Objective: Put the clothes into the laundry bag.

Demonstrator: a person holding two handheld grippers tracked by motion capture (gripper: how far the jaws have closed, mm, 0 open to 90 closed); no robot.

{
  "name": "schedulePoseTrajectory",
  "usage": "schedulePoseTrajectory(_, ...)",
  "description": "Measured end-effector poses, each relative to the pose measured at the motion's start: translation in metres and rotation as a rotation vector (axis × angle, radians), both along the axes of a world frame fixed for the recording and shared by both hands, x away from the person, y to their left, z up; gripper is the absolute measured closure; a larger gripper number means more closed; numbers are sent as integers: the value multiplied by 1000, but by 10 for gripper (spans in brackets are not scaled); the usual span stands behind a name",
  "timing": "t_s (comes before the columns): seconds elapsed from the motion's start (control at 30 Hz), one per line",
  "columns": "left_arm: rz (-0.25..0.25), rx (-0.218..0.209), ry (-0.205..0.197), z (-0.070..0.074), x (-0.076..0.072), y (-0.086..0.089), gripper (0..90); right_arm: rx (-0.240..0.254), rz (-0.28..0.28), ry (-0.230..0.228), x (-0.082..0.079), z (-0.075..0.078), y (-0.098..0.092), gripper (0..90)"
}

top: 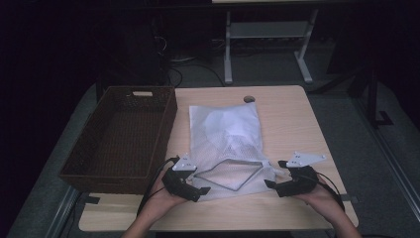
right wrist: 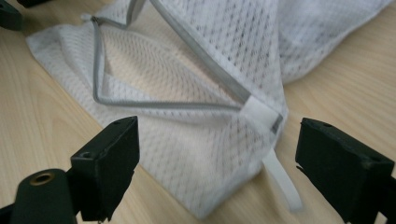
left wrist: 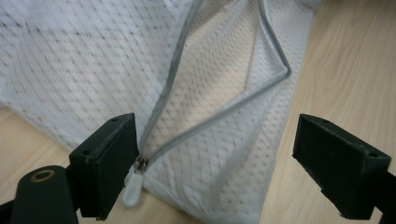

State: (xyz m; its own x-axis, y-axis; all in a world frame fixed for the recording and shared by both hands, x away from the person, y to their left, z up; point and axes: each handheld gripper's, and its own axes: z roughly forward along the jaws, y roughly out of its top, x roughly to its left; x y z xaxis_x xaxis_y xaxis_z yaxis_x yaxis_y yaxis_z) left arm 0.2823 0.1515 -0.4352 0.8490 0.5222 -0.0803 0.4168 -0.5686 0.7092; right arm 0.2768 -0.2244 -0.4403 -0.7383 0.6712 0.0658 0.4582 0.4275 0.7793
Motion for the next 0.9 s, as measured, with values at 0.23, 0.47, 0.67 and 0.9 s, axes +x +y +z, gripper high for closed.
schedulePoseTrajectory(0.23,15,3,-10,-4,-14,7,131,1,-24,6,-11,-5,-13,132)
schedulePoseTrajectory(0.47,21,14,-18,-10,-29,13,131,-9,-37,12,-30,-9,-24,133)
schedulePoseTrajectory(0.67,29,25,-29,-12,-37,19,127,-26,-52,18,-45,-16,-36,112)
schedulePoseTrajectory(0.9,28,43,-27,-16,-42,24,127,-46,-76,15,-53,-21,-48,97)
